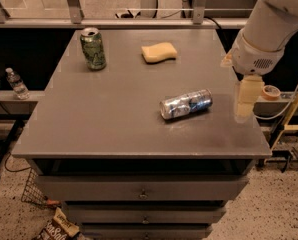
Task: Move redbull can near sponge
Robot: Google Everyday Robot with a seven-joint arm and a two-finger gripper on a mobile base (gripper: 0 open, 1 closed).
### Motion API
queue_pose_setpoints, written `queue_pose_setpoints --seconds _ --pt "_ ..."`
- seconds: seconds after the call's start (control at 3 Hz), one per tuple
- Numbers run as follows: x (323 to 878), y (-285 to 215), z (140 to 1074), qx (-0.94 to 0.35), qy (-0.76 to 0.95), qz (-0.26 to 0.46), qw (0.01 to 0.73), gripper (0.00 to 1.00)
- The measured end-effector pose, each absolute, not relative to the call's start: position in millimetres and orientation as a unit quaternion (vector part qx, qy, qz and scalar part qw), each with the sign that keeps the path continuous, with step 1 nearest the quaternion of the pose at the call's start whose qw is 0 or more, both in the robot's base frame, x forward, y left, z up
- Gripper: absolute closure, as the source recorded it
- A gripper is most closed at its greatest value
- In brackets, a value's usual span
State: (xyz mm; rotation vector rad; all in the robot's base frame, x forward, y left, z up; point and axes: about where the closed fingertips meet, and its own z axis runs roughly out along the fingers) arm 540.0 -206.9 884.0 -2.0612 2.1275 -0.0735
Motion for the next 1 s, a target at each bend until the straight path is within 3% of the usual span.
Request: queue_pose_setpoints --seconds 1.0 --pt "557 -148 849 -0.753 0.656 -0.03 0.047 0.0"
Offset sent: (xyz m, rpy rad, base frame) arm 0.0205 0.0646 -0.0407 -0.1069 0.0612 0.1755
